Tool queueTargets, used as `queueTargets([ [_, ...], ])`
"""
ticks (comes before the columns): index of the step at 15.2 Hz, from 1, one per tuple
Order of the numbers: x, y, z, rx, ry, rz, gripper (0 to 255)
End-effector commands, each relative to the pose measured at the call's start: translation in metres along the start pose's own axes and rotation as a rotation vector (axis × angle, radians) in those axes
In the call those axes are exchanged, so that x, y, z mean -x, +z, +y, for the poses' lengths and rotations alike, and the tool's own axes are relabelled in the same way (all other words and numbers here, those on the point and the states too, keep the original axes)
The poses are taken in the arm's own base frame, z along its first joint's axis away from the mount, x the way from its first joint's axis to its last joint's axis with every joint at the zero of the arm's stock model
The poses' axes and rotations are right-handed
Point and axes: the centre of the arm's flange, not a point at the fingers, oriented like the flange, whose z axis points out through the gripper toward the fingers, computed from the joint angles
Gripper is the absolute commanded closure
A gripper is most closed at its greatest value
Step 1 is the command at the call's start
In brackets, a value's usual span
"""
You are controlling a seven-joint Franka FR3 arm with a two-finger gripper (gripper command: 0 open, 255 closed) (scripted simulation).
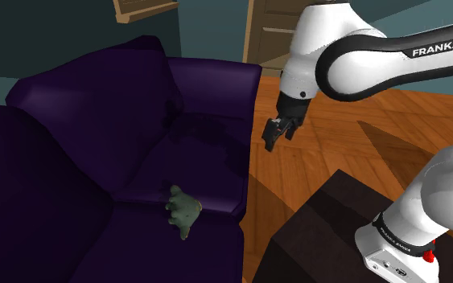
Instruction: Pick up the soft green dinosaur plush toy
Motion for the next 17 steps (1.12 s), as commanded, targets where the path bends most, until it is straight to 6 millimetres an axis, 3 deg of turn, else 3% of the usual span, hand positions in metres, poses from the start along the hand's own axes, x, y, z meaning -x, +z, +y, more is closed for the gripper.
queueTargets([
  [1, -0.006, 0.021, -0.015, -0.001, 0.015, -0.003, 0],
  [17, -0.054, 0.179, -0.147, -0.007, 0.124, -0.037, 0],
])
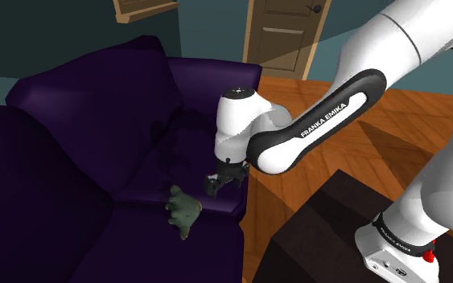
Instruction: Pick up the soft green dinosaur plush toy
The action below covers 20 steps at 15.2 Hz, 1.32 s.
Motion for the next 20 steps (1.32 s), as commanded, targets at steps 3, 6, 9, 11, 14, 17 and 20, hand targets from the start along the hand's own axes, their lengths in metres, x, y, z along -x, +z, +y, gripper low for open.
queueTargets([
  [3, -0.010, 0.040, -0.033, -0.002, 0.029, -0.008, 0],
  [6, -0.018, 0.069, -0.058, -0.003, 0.049, -0.014, 0],
  [9, -0.027, 0.099, -0.083, -0.004, 0.070, -0.020, 0],
  [11, -0.033, 0.118, -0.099, -0.005, 0.083, -0.024, 0],
  [14, -0.043, 0.148, -0.124, -0.006, 0.104, -0.031, 0],
  [17, -0.045, 0.165, -0.129, -0.006, 0.109, -0.032, 0],
  [20, -0.045, 0.181, -0.129, -0.006, 0.109, -0.032, 0],
])
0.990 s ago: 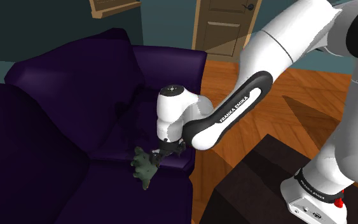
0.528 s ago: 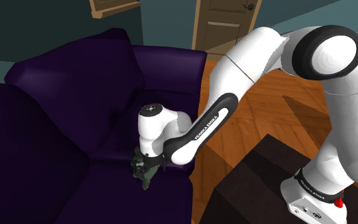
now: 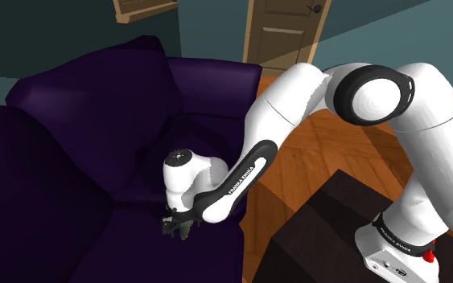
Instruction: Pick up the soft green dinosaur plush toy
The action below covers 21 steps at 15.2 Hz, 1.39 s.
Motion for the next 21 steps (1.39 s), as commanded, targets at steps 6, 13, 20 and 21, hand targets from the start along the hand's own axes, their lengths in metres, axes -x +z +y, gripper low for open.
queueTargets([
  [6, -0.001, 0.020, -0.001, 0.000, 0.000, 0.000, 255],
  [13, -0.001, 0.020, -0.001, 0.000, 0.000, 0.000, 255],
  [20, 0.001, -0.012, -0.001, 0.000, 0.000, 0.000, 255],
  [21, 0.001, -0.017, -0.001, 0.000, 0.000, 0.000, 255],
])
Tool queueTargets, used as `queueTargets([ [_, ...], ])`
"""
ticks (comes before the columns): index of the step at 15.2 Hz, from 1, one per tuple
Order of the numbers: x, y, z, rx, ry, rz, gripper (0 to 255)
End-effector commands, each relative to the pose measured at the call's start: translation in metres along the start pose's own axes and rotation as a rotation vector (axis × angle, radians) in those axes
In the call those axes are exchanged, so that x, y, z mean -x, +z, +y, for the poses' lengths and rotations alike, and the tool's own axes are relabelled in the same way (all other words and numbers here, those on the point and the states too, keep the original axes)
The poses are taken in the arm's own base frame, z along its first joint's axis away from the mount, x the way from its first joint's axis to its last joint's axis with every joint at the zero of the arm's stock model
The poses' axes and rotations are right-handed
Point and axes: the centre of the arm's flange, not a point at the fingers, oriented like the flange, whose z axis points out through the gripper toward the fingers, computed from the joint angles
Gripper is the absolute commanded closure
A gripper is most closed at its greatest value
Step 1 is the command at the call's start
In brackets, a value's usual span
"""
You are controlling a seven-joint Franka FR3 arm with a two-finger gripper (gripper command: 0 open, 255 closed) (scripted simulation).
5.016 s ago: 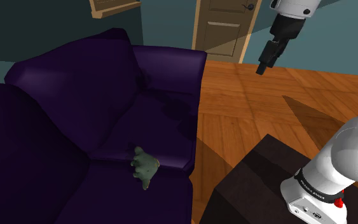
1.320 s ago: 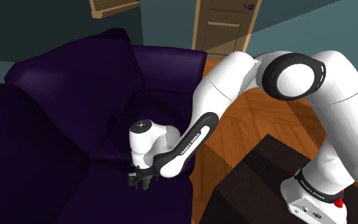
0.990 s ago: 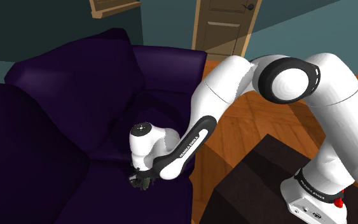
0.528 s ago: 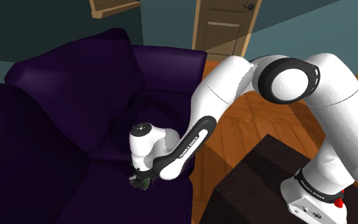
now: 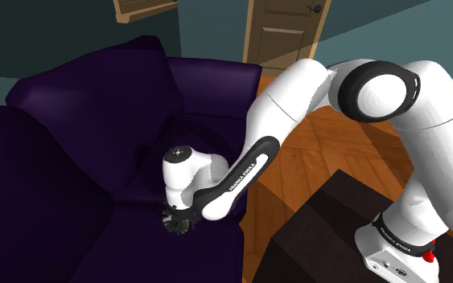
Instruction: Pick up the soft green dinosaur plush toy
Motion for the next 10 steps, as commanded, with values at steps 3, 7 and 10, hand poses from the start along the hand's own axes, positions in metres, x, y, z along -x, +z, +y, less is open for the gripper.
queueTargets([
  [3, 0.002, -0.021, -0.002, -0.001, -0.001, 0.000, 255],
  [7, 0.003, -0.042, -0.003, -0.001, -0.001, 0.000, 255],
  [10, 0.003, -0.048, -0.003, -0.001, -0.001, 0.000, 255],
])
